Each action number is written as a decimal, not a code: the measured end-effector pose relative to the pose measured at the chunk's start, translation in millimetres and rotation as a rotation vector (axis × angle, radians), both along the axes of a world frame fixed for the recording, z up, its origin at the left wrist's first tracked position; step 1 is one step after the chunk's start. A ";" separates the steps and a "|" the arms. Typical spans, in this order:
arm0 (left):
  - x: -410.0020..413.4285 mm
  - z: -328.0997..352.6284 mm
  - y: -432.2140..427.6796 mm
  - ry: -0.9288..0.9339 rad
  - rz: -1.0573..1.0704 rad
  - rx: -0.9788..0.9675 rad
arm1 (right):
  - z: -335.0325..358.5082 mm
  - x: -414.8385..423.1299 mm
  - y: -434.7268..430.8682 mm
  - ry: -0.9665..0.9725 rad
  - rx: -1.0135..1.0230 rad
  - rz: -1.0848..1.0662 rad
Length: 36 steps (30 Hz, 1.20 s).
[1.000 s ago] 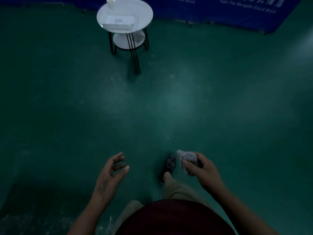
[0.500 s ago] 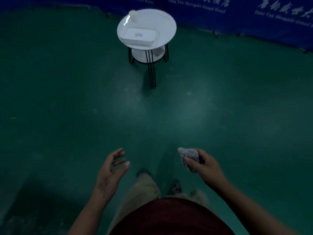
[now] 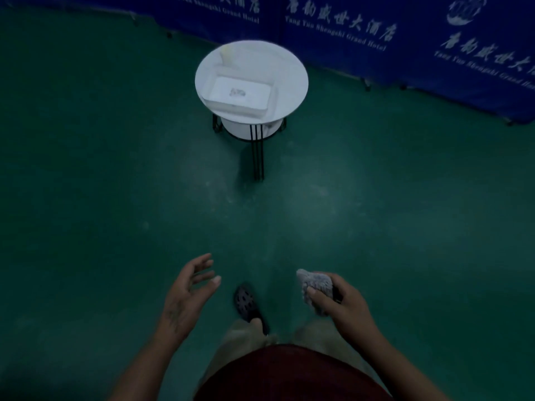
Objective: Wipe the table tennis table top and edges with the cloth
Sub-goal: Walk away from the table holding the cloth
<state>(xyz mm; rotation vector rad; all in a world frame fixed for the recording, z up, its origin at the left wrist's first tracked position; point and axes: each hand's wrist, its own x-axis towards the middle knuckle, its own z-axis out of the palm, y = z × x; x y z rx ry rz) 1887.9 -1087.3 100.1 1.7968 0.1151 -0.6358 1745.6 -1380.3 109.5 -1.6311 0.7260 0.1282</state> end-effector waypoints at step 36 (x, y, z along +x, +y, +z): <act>485.1 4.2 -194.4 -0.010 0.132 -0.002 | -19.3 564.4 -203.9 0.019 0.007 0.121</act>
